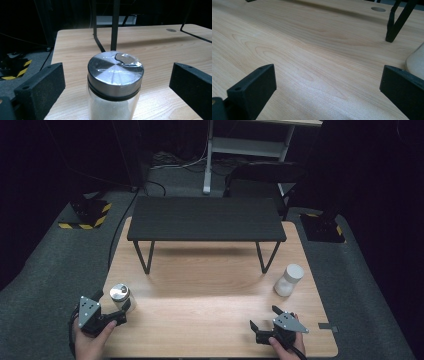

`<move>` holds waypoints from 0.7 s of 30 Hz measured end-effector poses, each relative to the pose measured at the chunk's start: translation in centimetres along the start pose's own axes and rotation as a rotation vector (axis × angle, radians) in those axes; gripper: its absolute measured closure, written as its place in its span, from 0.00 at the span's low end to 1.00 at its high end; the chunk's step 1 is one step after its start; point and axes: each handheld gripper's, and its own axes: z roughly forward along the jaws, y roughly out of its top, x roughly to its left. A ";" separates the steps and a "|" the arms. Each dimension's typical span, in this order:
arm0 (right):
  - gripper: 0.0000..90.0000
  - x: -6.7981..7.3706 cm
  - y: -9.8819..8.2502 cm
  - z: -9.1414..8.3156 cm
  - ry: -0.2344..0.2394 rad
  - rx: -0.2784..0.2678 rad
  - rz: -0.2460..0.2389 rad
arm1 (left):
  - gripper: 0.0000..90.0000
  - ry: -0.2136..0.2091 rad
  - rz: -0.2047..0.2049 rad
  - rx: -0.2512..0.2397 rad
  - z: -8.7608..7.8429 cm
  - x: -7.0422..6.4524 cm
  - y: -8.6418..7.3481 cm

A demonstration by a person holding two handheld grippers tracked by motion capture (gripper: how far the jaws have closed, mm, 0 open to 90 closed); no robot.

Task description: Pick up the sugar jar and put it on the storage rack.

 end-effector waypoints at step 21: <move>0.00 -0.1 0.0 0.0 -0.001 -0.002 0.007 | 0.06 0.000 0.024 -0.002 1.1 -0.4 -0.9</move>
